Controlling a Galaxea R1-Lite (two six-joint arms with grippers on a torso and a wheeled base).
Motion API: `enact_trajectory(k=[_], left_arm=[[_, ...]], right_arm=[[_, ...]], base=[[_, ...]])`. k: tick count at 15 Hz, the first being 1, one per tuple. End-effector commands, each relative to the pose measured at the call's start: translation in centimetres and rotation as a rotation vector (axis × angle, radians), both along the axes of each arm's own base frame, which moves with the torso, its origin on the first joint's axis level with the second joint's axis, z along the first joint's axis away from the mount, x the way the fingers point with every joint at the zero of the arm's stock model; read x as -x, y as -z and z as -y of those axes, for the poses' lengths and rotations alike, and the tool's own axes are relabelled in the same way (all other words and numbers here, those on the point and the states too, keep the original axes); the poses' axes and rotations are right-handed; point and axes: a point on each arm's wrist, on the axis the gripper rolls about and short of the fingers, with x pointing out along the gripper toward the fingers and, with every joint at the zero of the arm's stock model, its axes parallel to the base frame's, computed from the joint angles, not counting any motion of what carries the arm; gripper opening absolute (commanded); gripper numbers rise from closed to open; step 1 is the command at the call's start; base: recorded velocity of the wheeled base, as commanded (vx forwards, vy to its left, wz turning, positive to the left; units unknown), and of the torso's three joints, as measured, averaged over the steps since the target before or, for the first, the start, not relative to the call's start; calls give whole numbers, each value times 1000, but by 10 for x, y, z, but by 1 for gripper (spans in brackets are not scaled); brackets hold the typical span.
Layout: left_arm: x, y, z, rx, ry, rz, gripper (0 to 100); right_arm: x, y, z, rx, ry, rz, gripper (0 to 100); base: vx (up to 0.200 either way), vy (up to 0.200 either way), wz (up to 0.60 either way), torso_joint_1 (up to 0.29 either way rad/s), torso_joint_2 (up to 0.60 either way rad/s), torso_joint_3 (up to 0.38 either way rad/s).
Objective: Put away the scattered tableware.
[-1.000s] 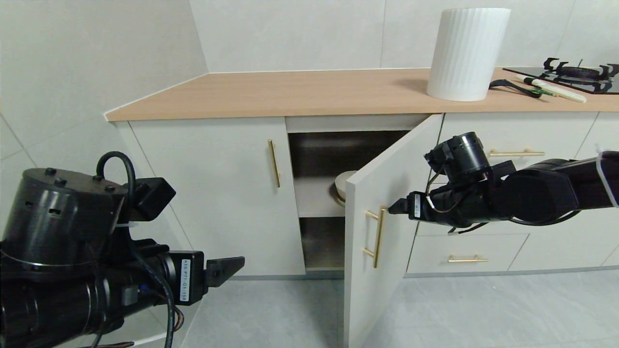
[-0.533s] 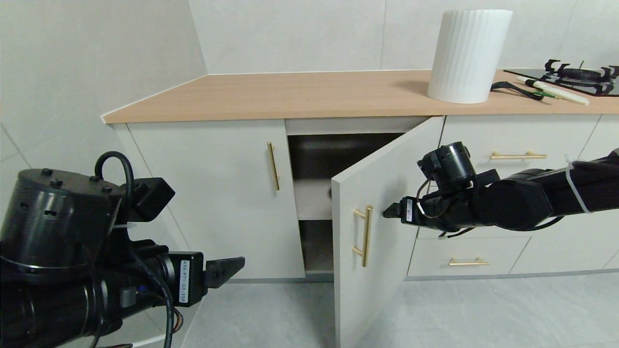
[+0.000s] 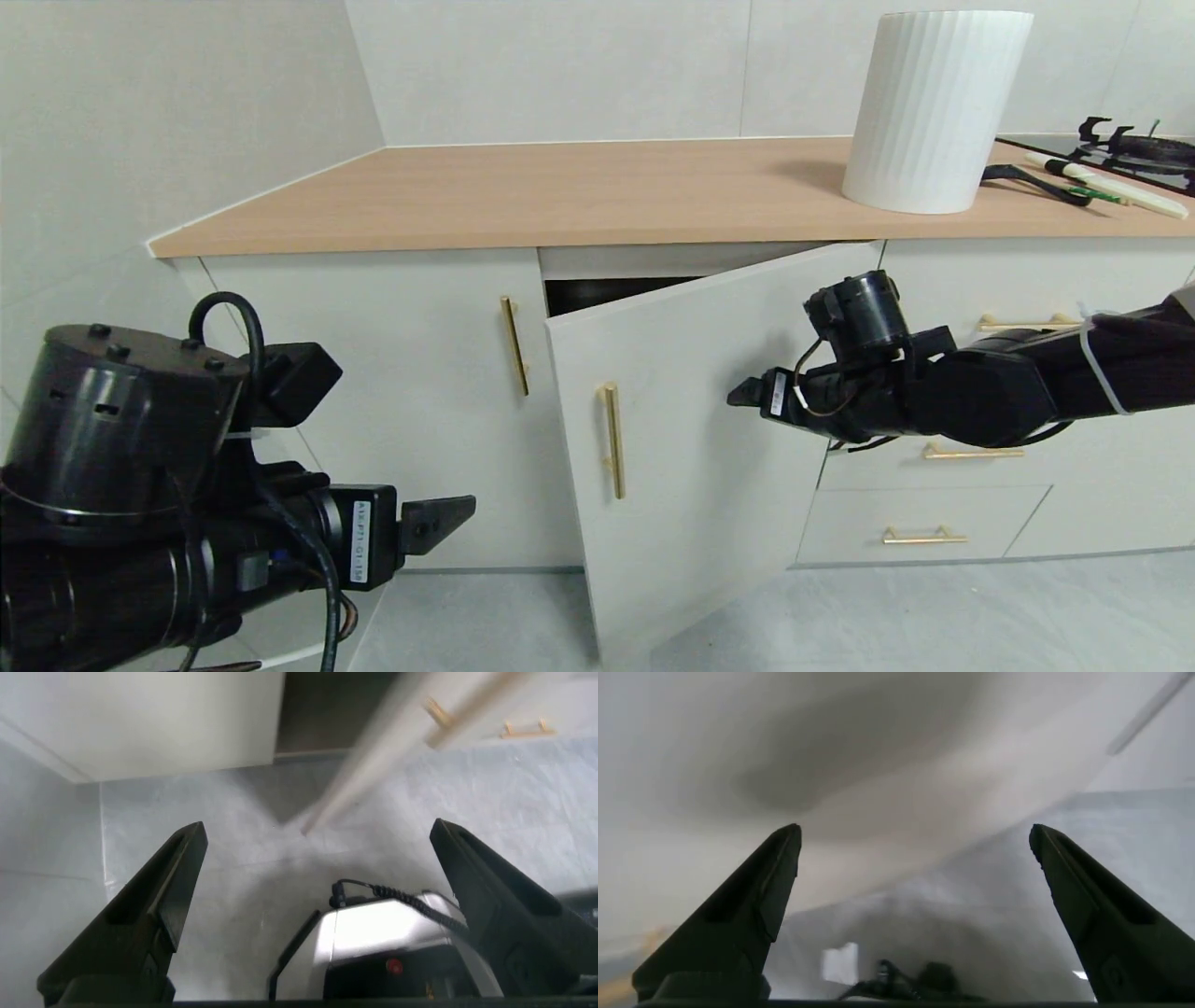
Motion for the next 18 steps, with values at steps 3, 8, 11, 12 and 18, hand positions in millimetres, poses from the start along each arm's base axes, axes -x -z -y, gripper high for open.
enact_trajectory(k=[3,8,11,12,18], left_arm=[[0,1,0,-3,1,-3,100],[0,1,0,-3,1,-3,100],[0,1,0,-3,1,-3,100],[0,1,0,-3,1,-3,100],[0,1,0,-3,1,-3,100]], right_arm=[[-3,1,-9,-49,6,27,100],[-15,3,-20,-137,66,72,100],[-27,6,-25,-134,151,100,100],[-29,7,-25,-131,161,102,100],[-43,13,-21,-115,243,124,100]], base=[[0,0,0,0,0,0],[0,0,0,0,0,0],[0,0,0,0,0,0],[0,0,0,0,0,0],[0,0,0,0,0,0]])
